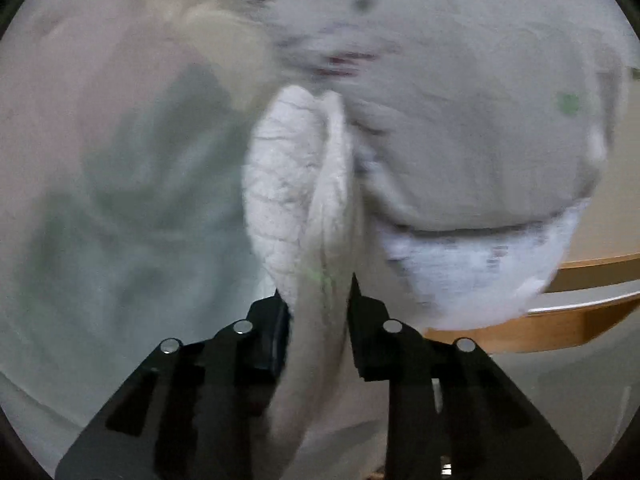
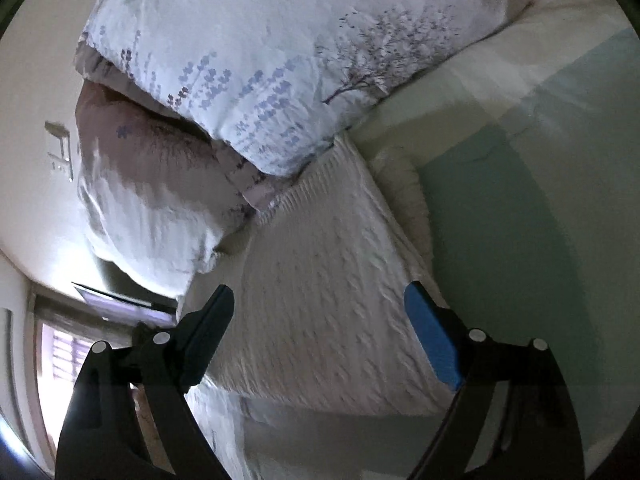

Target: Fold small clothes

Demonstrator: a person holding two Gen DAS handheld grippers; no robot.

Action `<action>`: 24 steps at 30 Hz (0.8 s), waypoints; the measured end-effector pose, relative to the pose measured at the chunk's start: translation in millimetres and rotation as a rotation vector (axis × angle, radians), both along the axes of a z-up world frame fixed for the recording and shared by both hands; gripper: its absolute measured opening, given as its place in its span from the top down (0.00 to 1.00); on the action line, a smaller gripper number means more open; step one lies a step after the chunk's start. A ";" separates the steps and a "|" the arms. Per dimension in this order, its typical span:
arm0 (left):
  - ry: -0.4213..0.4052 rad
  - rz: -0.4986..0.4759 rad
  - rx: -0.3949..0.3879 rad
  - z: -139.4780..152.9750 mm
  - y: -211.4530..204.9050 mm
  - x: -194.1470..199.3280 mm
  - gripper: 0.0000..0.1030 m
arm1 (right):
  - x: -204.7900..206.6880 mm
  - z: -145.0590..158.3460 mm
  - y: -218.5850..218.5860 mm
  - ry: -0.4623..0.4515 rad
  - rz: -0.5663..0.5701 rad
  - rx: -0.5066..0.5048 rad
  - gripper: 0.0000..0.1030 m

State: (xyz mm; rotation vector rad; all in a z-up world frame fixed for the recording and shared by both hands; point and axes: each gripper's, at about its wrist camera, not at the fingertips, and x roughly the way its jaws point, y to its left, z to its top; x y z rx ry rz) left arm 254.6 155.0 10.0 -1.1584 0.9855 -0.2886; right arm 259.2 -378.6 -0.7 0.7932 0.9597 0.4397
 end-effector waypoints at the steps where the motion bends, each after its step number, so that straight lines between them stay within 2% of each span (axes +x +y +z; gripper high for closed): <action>1: -0.029 -0.005 -0.022 10.5 -10.1 0.5 0.78 | -4.0 1.9 -8.2 -0.004 -0.003 -0.010 0.14; 4: -0.147 -0.110 -0.028 55.1 -75.3 14.6 0.78 | -9.8 9.1 -31.7 -0.024 -0.039 -0.031 0.14; 6: -0.190 -0.208 -0.042 73.8 -143.1 30.4 0.76 | -9.2 12.5 -44.0 -0.036 -0.066 -0.032 0.14; 8: -0.218 -0.310 -0.155 76.3 -198.4 42.8 0.55 | -4.8 14.5 -56.8 -0.036 -0.092 -0.039 0.14; 9: -0.216 -0.373 -0.271 73.0 -229.8 49.5 0.42 | -2.8 15.1 -61.7 -0.033 -0.103 -0.041 0.14; 11: -0.209 -0.377 -0.363 71.0 -246.6 50.5 0.38 | -0.1 15.3 -73.9 -0.030 -0.128 -0.008 0.14; 12: -0.213 -0.355 -0.332 71.4 -242.0 49.6 0.30 | 0.7 15.4 -76.7 -0.030 -0.133 0.004 0.14; 13: -0.218 -0.325 -0.262 72.9 -232.2 47.4 0.20 | 1.8 15.2 -78.8 -0.032 -0.127 0.018 0.14; 14: -0.217 -0.295 -0.167 74.5 -218.1 45.0 0.17 | 3.8 14.9 -77.8 -0.030 -0.106 0.024 0.14; 15: -0.205 -0.263 -0.031 73.8 -201.1 40.7 0.17 | 5.4 15.1 -76.2 -0.027 -0.087 0.023 0.14; 16: -0.184 -0.250 0.054 69.7 -188.2 36.9 0.16 | 10.1 13.4 -70.3 -0.021 -0.056 0.015 0.15; 18: -0.120 -0.237 0.151 58.4 -176.8 31.3 0.16 | 22.5 8.7 -54.1 0.004 0.006 0.003 0.19; 20: -0.079 -0.232 0.180 43.3 -160.4 19.3 0.16 | 33.2 2.8 -39.2 0.031 0.046 -0.022 0.19; 21: -0.060 -0.234 0.194 34.8 -158.9 15.6 0.16 | 38.6 0.0 -29.2 0.045 0.070 -0.048 0.34; 22: -0.047 -0.236 0.199 29.4 -158.8 14.2 0.15 | 45.2 -0.9 -14.4 0.042 0.111 -0.092 0.62; 23: -0.026 -0.242 0.204 22.0 -161.8 13.7 0.15 | 48.8 2.6 -5.1 0.029 0.109 -0.182 0.89; 24: -0.014 -0.246 0.204 20.8 -166.1 17.8 0.15 | 51.3 8.3 -1.1 -0.002 0.079 -0.256 0.89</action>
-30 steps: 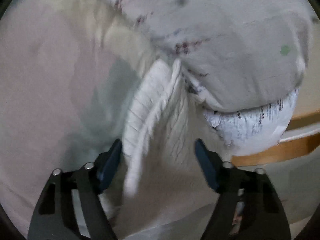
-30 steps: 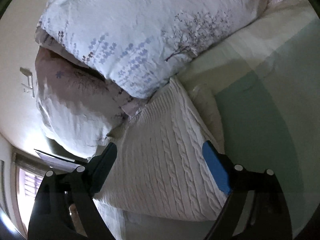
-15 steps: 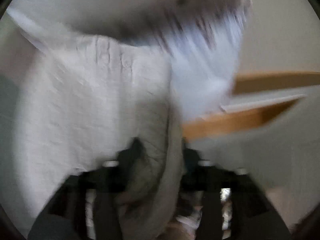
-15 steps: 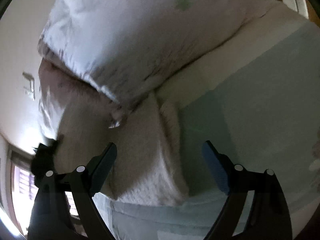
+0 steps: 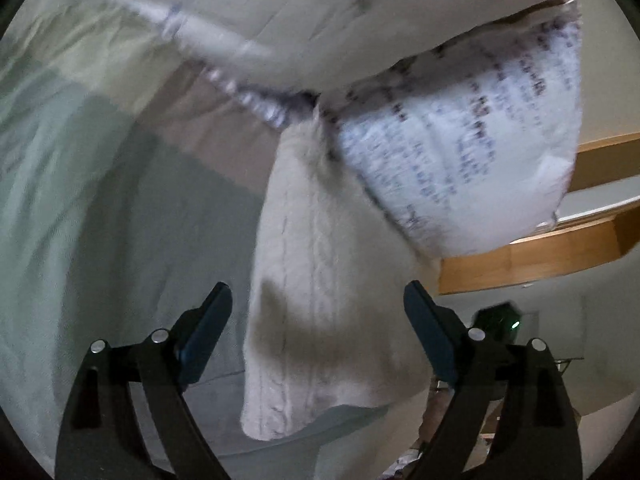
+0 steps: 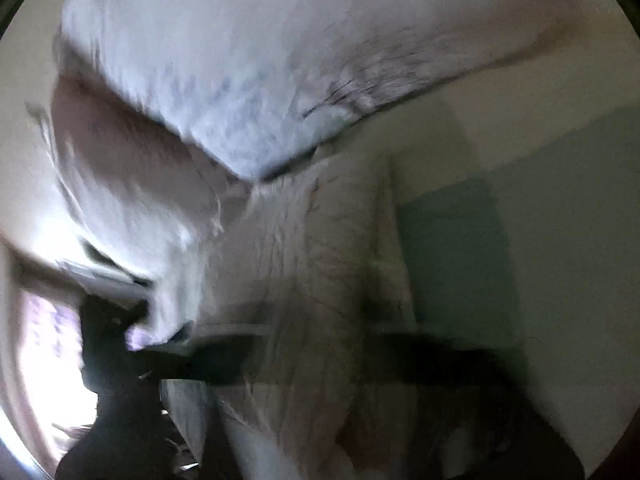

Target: Fold small clothes

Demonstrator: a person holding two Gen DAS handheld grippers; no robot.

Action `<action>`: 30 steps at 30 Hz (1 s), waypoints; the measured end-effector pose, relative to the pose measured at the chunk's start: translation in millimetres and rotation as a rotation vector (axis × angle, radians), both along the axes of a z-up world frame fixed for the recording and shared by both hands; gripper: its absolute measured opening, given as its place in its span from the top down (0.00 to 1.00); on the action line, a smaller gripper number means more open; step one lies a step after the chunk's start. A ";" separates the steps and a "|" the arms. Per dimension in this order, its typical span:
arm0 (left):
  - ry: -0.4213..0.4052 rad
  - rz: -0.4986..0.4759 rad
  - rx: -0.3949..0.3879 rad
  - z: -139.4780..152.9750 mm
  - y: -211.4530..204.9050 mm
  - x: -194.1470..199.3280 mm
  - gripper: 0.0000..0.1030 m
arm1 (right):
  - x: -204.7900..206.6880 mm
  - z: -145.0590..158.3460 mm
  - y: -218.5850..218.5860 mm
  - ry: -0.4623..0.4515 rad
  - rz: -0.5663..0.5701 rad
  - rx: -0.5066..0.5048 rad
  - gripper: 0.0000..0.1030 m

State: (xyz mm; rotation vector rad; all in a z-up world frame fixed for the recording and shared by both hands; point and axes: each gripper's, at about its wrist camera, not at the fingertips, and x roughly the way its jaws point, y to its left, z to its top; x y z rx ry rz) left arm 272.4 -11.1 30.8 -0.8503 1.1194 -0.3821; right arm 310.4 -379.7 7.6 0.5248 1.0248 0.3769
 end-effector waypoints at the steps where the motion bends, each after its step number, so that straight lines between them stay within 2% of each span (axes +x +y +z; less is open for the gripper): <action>1: 0.012 -0.008 0.002 -5.7 -6.4 2.3 0.15 | 4.2 2.7 -5.7 -0.014 -0.056 -0.018 0.89; 2: 0.019 -0.019 0.006 -11.9 -10.5 4.7 0.15 | 8.8 -0.1 -15.1 0.013 -0.102 0.026 0.89; 4: 0.024 -0.048 0.022 -17.3 -21.4 10.4 0.15 | 8.6 -4.7 -24.0 0.050 -0.099 0.114 0.86; 5: 0.022 -0.066 0.036 -19.5 -29.2 13.5 0.15 | 4.1 -4.8 -26.5 0.057 -0.091 0.141 0.70; 6: 0.017 -0.081 0.048 -18.8 -30.9 11.1 0.15 | -1.4 -4.7 -28.9 0.061 -0.087 0.154 0.31; 7: 0.013 -0.092 0.054 -20.7 -35.3 12.9 0.15 | -9.2 -5.3 -32.8 0.052 -0.087 0.177 0.10; 8: 0.015 -0.105 0.058 -22.7 -40.9 16.2 0.15 | -16.1 -6.5 -36.3 0.036 -0.088 0.206 0.01; 9: 0.019 -0.113 0.063 -26.1 -46.4 18.1 0.15 | -19.7 -9.9 -37.5 0.044 -0.081 0.225 0.01; 11: 0.024 -0.130 0.078 -33.9 -57.0 21.0 0.15 | -16.1 -23.2 -32.2 0.129 -0.061 0.234 0.01; 12: 0.000 -0.120 0.085 -32.8 -58.8 20.9 0.16 | -17.2 -30.5 -31.3 0.158 -0.047 0.229 0.02; 13: -0.007 -0.119 0.096 -34.0 -61.7 22.0 0.21 | -20.9 -36.0 -26.4 0.166 -0.034 0.207 0.06; 14: -0.016 -0.118 0.106 -34.6 -62.5 22.8 0.29 | -24.2 -34.1 -23.3 0.129 -0.029 0.199 0.23; 15: -0.012 -0.126 0.098 -37.0 -61.6 23.7 0.43 | -26.4 -37.1 -17.1 0.136 0.002 0.223 0.65; 16: -0.017 -0.133 0.080 -37.5 -58.2 22.1 0.53 | -29.4 -41.3 -11.6 0.156 -0.003 0.244 0.65; 18: -0.049 -0.152 0.031 -31.9 -45.1 18.4 0.61 | -37.0 -32.3 -1.6 0.099 0.000 0.241 0.69; 19: -0.074 -0.161 0.027 -24.7 -38.0 15.0 0.61 | -41.0 -23.9 12.3 0.073 0.026 0.245 0.70; 22: -0.192 -0.141 0.095 6.8 2.6 -4.6 0.61 | -46.2 -8.7 54.5 0.019 0.121 0.221 0.72; 24: -0.209 -0.100 0.156 12.5 32.8 -11.5 0.58 | -45.1 -5.8 93.0 -0.004 0.186 0.165 0.73; 25: -0.191 -0.084 0.223 9.5 43.8 -10.4 0.53 | -43.0 -9.7 105.9 0.007 0.200 0.127 0.73; 26: -0.170 -0.077 0.279 5.3 51.0 -8.8 0.50 | -39.5 -16.2 120.6 0.032 0.214 0.071 0.70; 27: -0.132 -0.069 0.359 -2.4 55.8 -5.4 0.45 | -37.0 -21.3 130.7 0.050 0.213 0.011 0.57; 28: -0.127 -0.071 0.384 -5.1 59.6 -5.9 0.38 | -38.0 -21.0 134.2 0.051 0.182 -0.035 0.51; 29: -0.151 -0.061 0.389 -1.1 62.7 -11.1 0.37 | -43.0 -15.1 130.6 0.034 0.134 -0.067 0.39; 30: -0.176 -0.053 0.406 4.8 64.5 -16.8 0.35 | -49.3 -7.9 126.2 0.004 0.103 -0.082 0.35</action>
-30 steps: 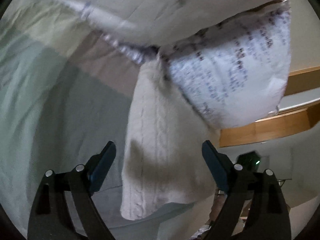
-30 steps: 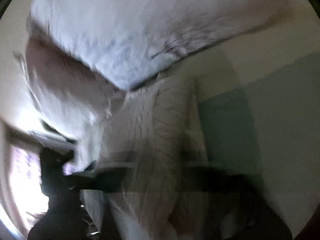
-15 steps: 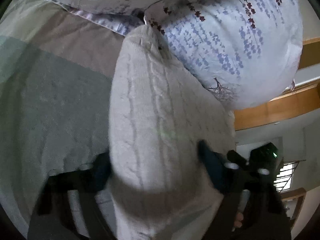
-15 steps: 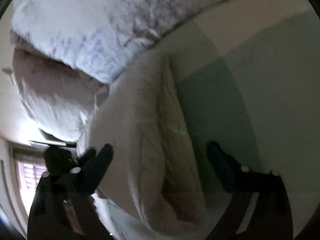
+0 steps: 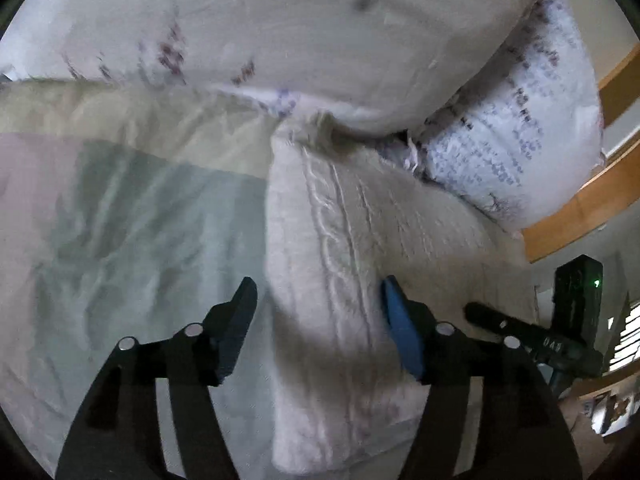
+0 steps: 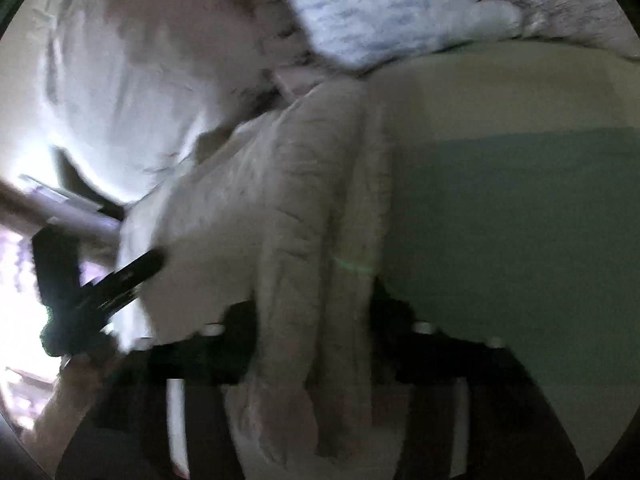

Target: Fold small clothes

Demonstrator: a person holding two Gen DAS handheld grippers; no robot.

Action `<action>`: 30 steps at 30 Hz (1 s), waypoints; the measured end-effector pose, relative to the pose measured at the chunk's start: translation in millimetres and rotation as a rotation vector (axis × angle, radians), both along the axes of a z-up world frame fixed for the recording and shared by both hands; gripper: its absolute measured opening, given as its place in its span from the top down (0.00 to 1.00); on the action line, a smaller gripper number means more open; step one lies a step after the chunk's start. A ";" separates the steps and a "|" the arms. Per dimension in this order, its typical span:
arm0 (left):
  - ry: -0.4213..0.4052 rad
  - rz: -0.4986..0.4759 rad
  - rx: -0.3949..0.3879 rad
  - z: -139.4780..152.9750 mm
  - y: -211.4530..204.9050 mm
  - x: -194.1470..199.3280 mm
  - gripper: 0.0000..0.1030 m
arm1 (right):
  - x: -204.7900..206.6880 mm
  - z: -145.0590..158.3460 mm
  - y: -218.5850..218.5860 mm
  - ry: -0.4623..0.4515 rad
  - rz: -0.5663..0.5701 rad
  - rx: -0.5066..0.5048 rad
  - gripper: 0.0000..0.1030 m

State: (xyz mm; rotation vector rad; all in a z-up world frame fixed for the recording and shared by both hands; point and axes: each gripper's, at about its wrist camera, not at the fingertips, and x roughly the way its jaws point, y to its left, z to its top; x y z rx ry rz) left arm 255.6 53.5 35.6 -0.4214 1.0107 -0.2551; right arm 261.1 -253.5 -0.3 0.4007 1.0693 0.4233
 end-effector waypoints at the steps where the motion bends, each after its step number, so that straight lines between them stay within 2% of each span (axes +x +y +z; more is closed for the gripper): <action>1: -0.029 -0.004 0.025 6.2 1.5 -6.8 0.29 | -14.7 15.0 -9.1 -0.079 -0.040 -0.001 0.35; 3: -0.091 -0.026 0.096 20.4 6.6 -25.5 0.19 | -40.6 33.5 -21.2 -0.188 -0.061 0.057 0.35; 4: -0.109 -0.028 0.132 25.3 5.1 -31.4 0.14 | -53.4 40.7 -19.1 -0.231 -0.027 0.106 0.34; 6: -0.141 -0.038 0.208 31.9 15.2 -56.7 0.09 | -57.0 37.8 0.7 -0.225 0.066 0.119 0.30; 7: -0.148 -0.039 0.239 30.1 16.5 -67.1 0.07 | -57.9 28.7 15.1 -0.203 0.119 0.101 0.30; 9: -0.146 -0.042 0.281 25.9 11.9 -82.0 0.03 | -50.3 8.3 35.7 -0.167 0.139 0.005 0.30; 10: -0.140 -0.036 0.299 21.1 9.1 -88.1 0.02 | -44.0 -6.1 39.9 -0.153 0.101 -0.076 0.30; 11: -0.137 -0.029 0.310 18.2 10.0 -94.5 0.02 | -42.1 -8.3 32.6 -0.161 0.069 -0.105 0.29; 12: -0.130 -0.024 0.318 11.1 9.2 -104.7 0.02 | -38.1 -12.9 26.8 -0.118 0.018 -0.131 0.27; 14: -0.109 -0.030 0.307 2.1 7.6 -116.4 0.02 | -46.5 -18.6 11.6 -0.062 -0.034 -0.053 0.26; 16: -0.095 -0.030 0.298 -8.2 4.2 -128.5 0.02 | -76.1 -15.2 2.1 -0.126 -0.073 -0.114 0.18; 17: -0.088 -0.031 0.305 -12.7 2.6 -132.8 0.02 | -95.4 -16.1 0.3 -0.164 -0.082 -0.152 0.10; 21: -0.089 -0.042 0.322 -28.1 -5.5 -151.4 0.02 | -129.4 -32.4 22.6 -0.184 -0.015 -0.268 0.09; 22: -0.097 -0.042 0.341 -29.7 -8.1 -155.1 0.02 | -139.4 -36.1 33.9 -0.212 0.001 -0.322 0.09; 25: -0.111 -0.047 0.382 -33.6 -14.6 -162.2 0.02 | -155.1 -39.7 45.7 -0.234 0.033 -0.383 0.02; 28: -0.141 -0.060 0.437 -37.7 -20.5 -168.2 0.02 | -160.5 -43.1 56.9 -0.261 0.029 -0.465 0.01; 30: -0.141 -0.058 0.446 -38.1 -21.3 -168.7 0.02 | -158.3 -44.7 55.6 -0.269 0.006 -0.453 0.01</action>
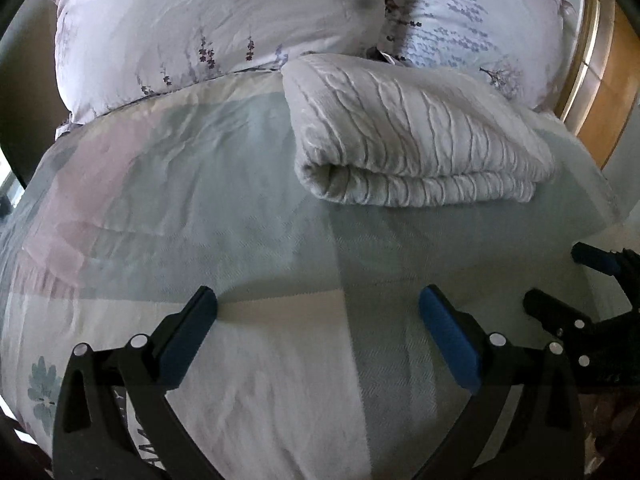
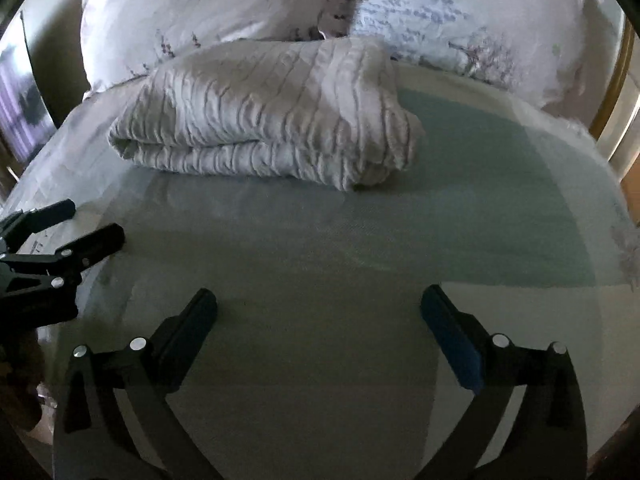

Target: Fold small clothes

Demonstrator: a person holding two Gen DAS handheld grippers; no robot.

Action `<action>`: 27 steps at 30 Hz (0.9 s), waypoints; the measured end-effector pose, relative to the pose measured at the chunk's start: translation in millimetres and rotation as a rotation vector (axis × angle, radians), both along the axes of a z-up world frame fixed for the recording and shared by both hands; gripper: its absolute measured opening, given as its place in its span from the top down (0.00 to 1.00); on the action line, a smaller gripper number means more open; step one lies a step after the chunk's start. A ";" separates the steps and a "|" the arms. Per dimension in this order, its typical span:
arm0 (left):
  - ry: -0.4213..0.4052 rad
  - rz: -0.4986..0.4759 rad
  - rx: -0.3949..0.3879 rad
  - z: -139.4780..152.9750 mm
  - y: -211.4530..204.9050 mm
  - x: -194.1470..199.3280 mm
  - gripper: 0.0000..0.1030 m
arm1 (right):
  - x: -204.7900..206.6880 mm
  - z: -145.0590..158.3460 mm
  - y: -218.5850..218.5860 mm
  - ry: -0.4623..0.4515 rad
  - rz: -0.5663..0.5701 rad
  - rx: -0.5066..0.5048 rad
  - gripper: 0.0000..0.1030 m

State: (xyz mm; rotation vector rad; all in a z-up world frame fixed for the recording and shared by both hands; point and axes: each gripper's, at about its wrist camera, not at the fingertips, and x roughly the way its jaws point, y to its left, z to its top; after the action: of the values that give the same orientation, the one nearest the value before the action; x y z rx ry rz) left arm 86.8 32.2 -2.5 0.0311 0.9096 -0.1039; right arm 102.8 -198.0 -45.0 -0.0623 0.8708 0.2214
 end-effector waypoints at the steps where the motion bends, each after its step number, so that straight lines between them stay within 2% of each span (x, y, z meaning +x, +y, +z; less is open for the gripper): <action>1: -0.001 0.002 -0.005 0.1 0.9 0.1 0.02 | -2.3 -0.3 0.9 -0.010 -0.004 -0.004 0.01; 7: 0.002 0.002 0.021 -1.3 -2.9 0.9 0.02 | -8.3 -0.3 -0.7 -0.028 -0.017 0.001 0.01; 27: 0.001 0.007 0.023 -1.7 -3.7 0.7 0.02 | -9.8 -0.1 -0.1 -0.040 -0.032 0.003 0.01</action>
State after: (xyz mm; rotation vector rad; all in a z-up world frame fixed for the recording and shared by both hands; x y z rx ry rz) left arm 87.6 28.5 -4.1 0.0495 0.9118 -0.0867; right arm 93.1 -198.1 -45.1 -0.0498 0.8309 0.1909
